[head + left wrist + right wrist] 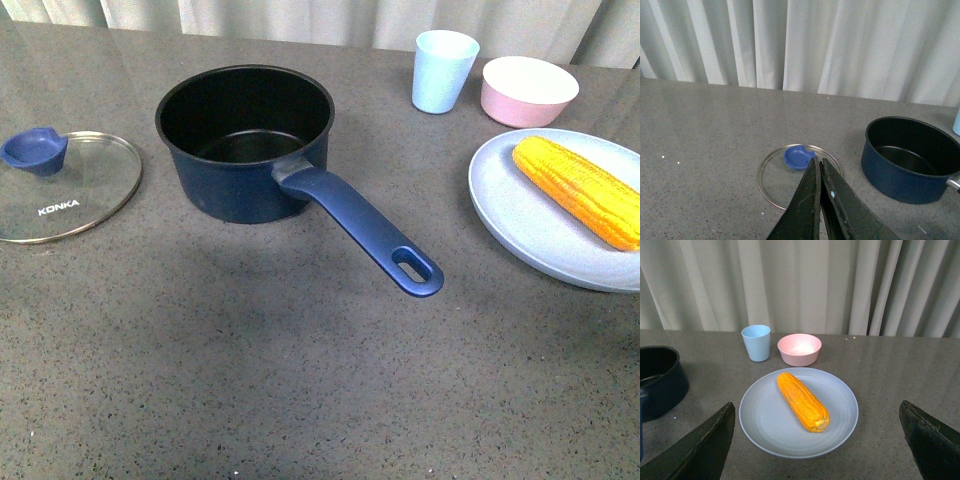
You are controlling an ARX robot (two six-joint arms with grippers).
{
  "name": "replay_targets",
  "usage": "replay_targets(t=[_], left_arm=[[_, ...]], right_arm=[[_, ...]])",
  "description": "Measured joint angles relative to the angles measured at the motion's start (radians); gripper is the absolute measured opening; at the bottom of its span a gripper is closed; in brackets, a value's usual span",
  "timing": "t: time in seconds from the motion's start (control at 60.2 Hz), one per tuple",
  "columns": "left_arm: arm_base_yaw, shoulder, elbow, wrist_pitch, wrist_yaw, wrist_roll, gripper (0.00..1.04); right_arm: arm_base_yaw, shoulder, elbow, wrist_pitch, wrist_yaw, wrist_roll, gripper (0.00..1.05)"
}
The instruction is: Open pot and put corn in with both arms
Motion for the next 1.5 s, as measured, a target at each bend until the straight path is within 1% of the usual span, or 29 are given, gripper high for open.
replay_targets(t=[0.349,0.847,0.864,0.897,0.947,1.279,1.312,1.445,1.495], left_arm=[[0.0,-0.177,0.0,-0.169,0.0,0.0,0.02],[0.0,-0.342,0.0,-0.334,0.0,0.0,0.02],[0.0,-0.36,0.0,-0.352,0.0,0.0,0.02],[0.0,-0.43,0.0,-0.453,0.0,0.0,0.02],[0.0,-0.482,0.0,-0.5,0.0,0.0,0.02],[0.0,-0.506,0.0,-0.513,0.0,0.0,0.02],[0.0,-0.506,0.0,-0.513,0.0,-0.001,0.04],[0.0,-0.506,0.0,-0.513,0.0,0.0,0.28],[0.0,-0.506,0.0,-0.513,0.0,0.0,0.35]], right_arm=[[0.0,0.0,0.0,0.0,0.0,0.0,0.96],[0.0,0.0,0.0,0.0,0.0,0.0,0.96],[0.0,0.0,0.0,0.0,0.0,0.0,0.96],[0.0,0.0,0.0,0.0,0.0,0.0,0.96],[0.0,0.0,0.0,0.0,0.0,0.0,0.96],[0.0,0.0,0.0,0.0,0.0,0.0,0.96],[0.0,0.0,0.0,0.0,0.0,0.0,0.96],[0.0,0.0,0.0,0.0,0.0,0.0,0.96],[0.0,0.0,0.0,0.0,0.0,0.0,0.96]])
